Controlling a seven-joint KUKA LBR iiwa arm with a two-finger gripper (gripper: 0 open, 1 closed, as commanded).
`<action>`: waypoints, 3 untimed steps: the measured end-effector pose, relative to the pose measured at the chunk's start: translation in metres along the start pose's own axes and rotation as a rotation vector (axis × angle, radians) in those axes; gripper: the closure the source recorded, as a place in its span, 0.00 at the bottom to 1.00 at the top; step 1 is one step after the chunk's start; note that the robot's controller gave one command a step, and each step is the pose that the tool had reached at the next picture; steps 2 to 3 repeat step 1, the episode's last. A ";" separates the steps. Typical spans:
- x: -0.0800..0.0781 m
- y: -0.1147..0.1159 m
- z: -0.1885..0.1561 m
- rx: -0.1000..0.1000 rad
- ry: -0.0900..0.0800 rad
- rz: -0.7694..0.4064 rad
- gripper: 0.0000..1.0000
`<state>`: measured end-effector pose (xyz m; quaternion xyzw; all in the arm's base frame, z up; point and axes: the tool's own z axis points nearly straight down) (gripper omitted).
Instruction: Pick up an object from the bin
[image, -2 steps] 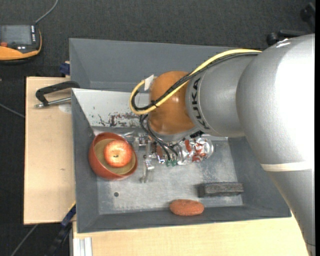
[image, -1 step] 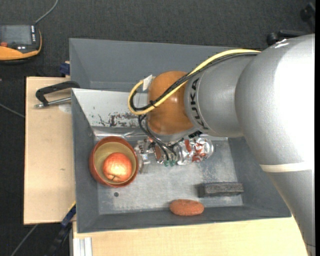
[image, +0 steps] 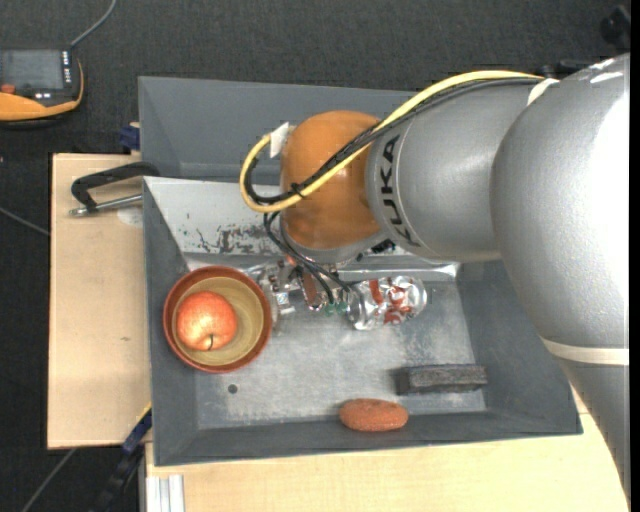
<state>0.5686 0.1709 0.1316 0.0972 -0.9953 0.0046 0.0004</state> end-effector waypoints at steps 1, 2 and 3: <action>-0.028 0.032 -0.072 0.002 -0.012 -0.157 1.00; -0.028 0.032 -0.072 0.002 -0.012 -0.157 1.00; -0.028 0.032 -0.072 0.002 -0.012 -0.157 1.00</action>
Offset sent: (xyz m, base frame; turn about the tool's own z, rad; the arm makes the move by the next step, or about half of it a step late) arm 0.0178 0.0390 0.0675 -0.1602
